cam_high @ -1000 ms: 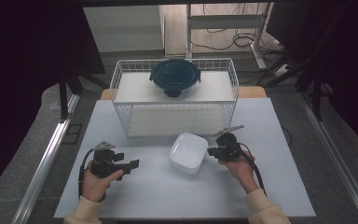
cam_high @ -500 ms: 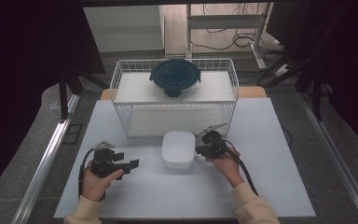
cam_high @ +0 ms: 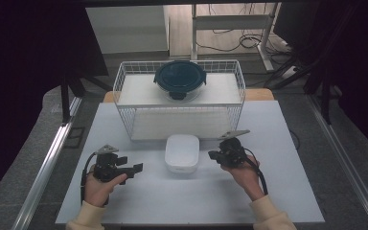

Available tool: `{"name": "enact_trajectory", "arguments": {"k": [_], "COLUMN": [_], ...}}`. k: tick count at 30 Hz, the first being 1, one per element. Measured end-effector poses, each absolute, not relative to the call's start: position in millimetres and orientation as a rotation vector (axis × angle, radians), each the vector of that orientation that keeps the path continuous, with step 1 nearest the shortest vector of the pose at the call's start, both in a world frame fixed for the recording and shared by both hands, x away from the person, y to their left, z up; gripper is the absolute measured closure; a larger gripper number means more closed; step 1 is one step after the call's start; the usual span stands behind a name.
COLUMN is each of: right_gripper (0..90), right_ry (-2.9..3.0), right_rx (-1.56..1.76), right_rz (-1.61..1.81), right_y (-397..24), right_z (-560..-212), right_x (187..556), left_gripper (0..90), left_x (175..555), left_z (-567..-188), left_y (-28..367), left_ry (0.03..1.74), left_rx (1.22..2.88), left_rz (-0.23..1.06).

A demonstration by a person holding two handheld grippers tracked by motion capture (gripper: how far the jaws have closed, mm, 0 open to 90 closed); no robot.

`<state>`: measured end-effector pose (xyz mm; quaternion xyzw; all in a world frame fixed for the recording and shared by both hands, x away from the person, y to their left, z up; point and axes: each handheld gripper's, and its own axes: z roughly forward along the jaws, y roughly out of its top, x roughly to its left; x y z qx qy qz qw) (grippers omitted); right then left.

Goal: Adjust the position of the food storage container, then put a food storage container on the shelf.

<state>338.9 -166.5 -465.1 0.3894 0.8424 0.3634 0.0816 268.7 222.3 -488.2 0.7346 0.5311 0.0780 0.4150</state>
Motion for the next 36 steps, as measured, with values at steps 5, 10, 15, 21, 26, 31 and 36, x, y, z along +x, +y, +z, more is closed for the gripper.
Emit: {"name": "enact_trajectory", "arguments": {"k": [5,10,15,21,26,31,36], "right_gripper": [89.0,86.6,54.3,37.4,32.2,29.3,29.7], "right_ry": [2.49,2.467,2.442,2.393,2.39,2.387,2.396], "right_rx": [1.191,1.234,1.274,1.312,1.325,1.335,1.33], "right_rz": [1.127,1.164,1.195,1.221,1.242,1.278,1.31], "right_y": [-184,-200,-207,-212,-212,-213,-211], "right_z": [-462,-463,-465,-461,-461,-459,-456], "right_x": [328,320,319,318,318,318,318], "left_gripper": [22.3,22.6,22.7,22.7,22.8,22.5,23.1], "left_x": [268,268,268,269,268,270,273], "left_z": [-487,-486,-485,-485,-484,-482,-480], "left_y": [223,225,227,228,226,224,219], "left_ry": [1.331,1.34,1.339,1.337,1.333,1.33,1.32], "left_rx": [1.828,1.813,1.804,1.803,1.8,1.787,1.785], "left_rz": [0.181,0.172,0.166,0.158,0.158,0.148,0.129]}}
